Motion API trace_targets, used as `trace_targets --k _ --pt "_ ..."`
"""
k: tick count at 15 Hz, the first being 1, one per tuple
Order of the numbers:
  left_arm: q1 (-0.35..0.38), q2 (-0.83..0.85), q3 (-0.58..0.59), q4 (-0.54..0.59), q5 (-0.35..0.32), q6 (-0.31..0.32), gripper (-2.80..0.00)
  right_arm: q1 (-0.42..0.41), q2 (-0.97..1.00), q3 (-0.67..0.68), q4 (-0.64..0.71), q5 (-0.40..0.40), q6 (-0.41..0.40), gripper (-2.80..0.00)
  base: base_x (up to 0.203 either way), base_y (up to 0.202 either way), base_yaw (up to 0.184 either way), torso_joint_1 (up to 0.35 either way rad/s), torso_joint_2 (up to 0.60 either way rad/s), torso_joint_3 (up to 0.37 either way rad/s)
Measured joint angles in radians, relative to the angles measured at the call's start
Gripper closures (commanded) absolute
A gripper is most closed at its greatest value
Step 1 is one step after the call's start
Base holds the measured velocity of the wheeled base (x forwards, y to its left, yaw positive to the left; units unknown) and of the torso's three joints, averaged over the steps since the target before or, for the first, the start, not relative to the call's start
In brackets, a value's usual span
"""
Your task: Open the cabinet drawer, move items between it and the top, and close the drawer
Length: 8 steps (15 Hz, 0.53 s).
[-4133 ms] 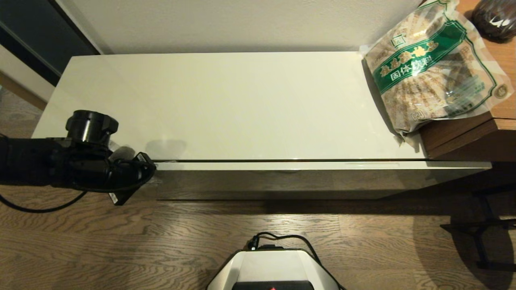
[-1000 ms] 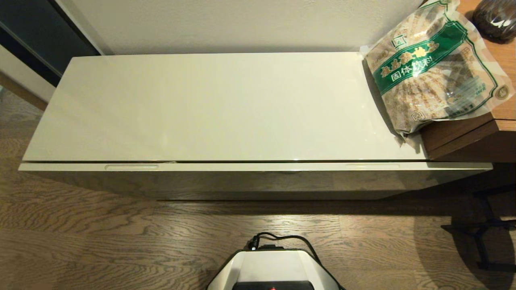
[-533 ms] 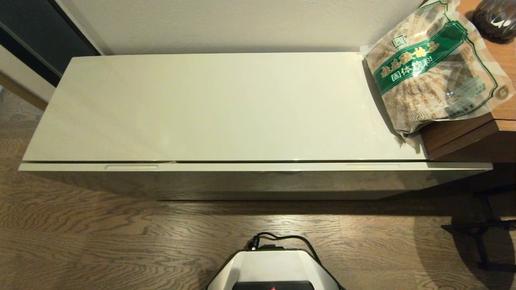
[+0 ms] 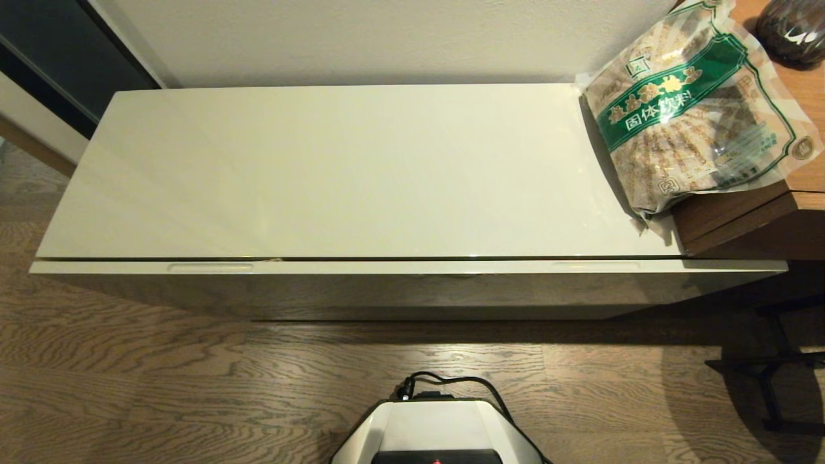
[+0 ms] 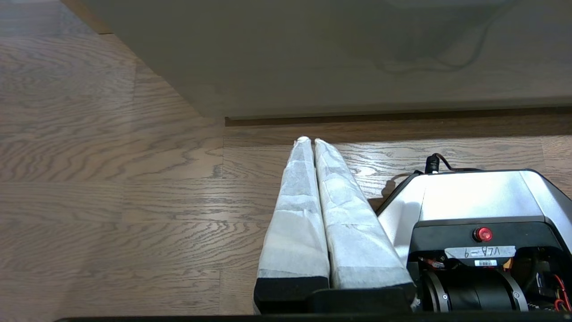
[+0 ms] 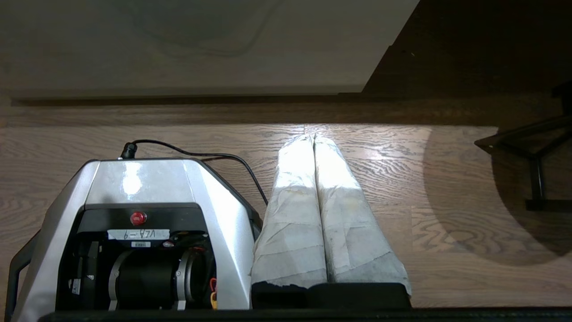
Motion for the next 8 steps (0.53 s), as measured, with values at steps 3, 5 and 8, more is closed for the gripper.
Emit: trace_targets --k 3,5,8 --pt "0.000 0.000 0.000 0.000 0.000 -0.001 0.00 0.000 0.000 0.000 0.000 -0.001 0.002 0.00 0.000 0.000 0.000 0.000 0.00 0.000" --pt "0.000 0.000 0.000 0.000 0.000 -0.001 0.00 0.000 0.000 -0.002 0.004 -0.024 0.017 0.00 0.000 0.000 0.000 0.000 0.00 0.000" --pt "0.000 0.000 0.000 0.000 0.000 -0.001 0.00 0.000 0.000 0.000 -0.006 -0.027 0.021 0.00 0.000 0.000 0.000 0.000 0.00 0.000"
